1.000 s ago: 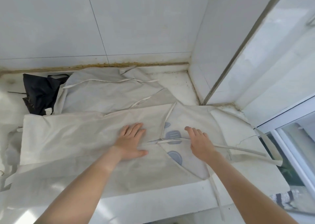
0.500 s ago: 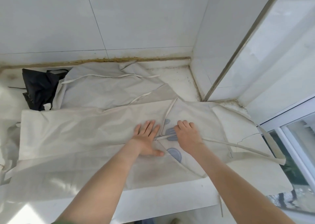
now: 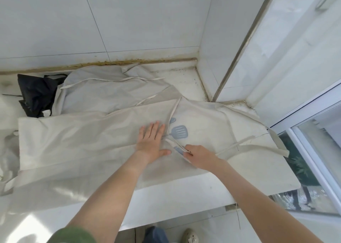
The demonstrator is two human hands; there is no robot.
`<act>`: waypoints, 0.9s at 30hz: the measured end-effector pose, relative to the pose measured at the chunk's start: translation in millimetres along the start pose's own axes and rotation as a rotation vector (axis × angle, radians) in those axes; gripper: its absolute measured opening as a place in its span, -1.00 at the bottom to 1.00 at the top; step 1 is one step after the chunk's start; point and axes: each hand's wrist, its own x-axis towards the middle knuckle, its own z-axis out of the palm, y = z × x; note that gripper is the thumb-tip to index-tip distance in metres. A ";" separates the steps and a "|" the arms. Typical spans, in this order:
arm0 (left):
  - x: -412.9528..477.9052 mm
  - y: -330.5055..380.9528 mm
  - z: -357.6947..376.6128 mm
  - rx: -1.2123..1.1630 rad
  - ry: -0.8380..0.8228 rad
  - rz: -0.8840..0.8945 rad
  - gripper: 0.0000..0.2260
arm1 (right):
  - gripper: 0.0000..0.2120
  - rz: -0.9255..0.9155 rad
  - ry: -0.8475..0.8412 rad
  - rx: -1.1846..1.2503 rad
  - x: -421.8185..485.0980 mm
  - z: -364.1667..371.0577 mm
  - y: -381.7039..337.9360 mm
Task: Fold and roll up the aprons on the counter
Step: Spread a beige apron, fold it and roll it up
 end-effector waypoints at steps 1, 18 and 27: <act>-5.4 5.7 -1.5 0.017 0.029 -0.032 -0.14 | -0.76 0.006 -0.004 0.019 -6.6 0.1 -2.0; -47.8 26.1 -6.0 -0.222 -0.019 0.156 -0.76 | -0.84 0.069 -0.209 0.451 -74.7 12.1 18.9; -58.6 70.2 -14.4 -0.068 -0.092 0.183 -0.76 | -0.77 0.205 -0.495 0.529 -93.8 15.8 37.4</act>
